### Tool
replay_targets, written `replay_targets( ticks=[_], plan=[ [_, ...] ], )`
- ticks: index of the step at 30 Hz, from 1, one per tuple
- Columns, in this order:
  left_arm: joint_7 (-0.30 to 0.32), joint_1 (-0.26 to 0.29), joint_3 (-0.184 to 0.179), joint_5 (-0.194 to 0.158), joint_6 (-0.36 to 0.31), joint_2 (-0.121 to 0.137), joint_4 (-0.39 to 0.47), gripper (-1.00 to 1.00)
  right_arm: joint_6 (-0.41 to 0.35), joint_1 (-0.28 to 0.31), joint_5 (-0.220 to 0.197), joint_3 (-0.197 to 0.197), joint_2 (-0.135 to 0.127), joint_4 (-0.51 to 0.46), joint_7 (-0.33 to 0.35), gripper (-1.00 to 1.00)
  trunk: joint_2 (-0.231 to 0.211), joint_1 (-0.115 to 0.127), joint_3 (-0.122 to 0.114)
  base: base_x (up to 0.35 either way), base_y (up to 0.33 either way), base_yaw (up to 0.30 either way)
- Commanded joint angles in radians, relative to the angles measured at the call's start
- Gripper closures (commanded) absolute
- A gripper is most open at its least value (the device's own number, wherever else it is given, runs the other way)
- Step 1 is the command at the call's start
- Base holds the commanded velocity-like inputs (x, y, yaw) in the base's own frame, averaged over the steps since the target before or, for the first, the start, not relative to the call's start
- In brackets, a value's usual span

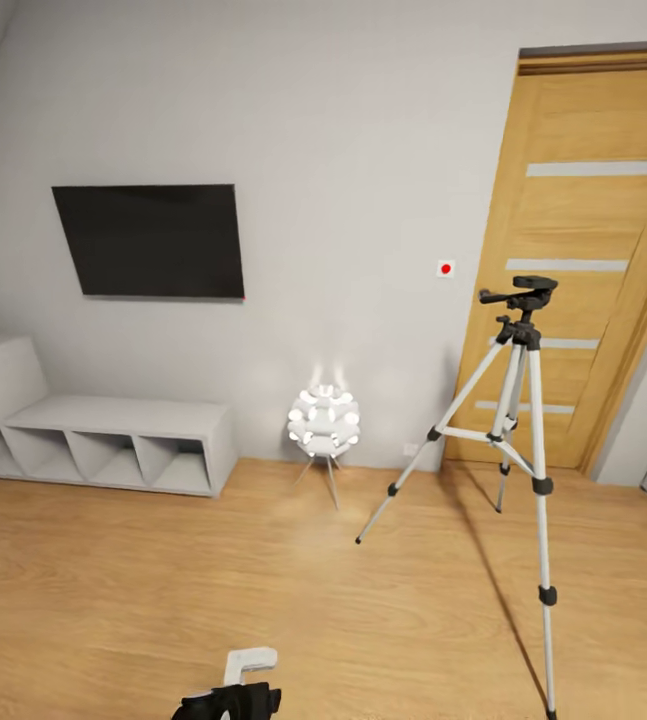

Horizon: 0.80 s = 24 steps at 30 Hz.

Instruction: Attach the digital camera to the camera tripod in the bedroom.

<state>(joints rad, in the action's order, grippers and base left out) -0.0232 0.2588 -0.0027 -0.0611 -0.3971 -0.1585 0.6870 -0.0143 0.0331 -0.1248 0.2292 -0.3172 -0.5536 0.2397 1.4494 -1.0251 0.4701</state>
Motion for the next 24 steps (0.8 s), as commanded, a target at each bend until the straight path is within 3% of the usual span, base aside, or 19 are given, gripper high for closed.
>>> replay_targets(
  ticks=[1,9,11,16,24],
  plan=[
    [-0.002,-0.001,0.0,-0.007,-0.005,0.0,0.002,-1.0,-0.001,0.001,-0.01,0.007,0.0,0.001,0.008,-1.0,0.001,0.0,0.002,0.0,0.0,-0.257],
    [0.004,-0.002,-0.001,-0.008,-0.007,-0.002,0.003,-1.0,0.004,0.0,-0.01,0.021,-0.003,0.0,0.013,-1.0,0.001,0.0,0.007,0.0,0.0,-0.255],
    [0.007,-0.003,-0.002,-0.048,-0.014,-0.002,0.004,-1.0,0.005,-0.001,-0.012,0.026,-0.009,0.0,0.016,-1.0,0.001,0.0,0.009,0.0,0.0,-0.251],
    [0.005,-0.003,-0.003,-0.095,-0.016,0.004,0.004,-1.0,0.005,-0.001,-0.013,0.028,-0.012,0.0,0.016,-1.0,0.001,0.0,0.013,0.0,0.0,-0.251],
    [0.002,-0.003,-0.003,-0.109,-0.016,0.006,0.003,-1.0,0.005,-0.001,-0.013,0.03,-0.016,0.0,0.016,-1.0,0.001,0.0,0.019,0.0,0.0,-0.251]
  ],
)
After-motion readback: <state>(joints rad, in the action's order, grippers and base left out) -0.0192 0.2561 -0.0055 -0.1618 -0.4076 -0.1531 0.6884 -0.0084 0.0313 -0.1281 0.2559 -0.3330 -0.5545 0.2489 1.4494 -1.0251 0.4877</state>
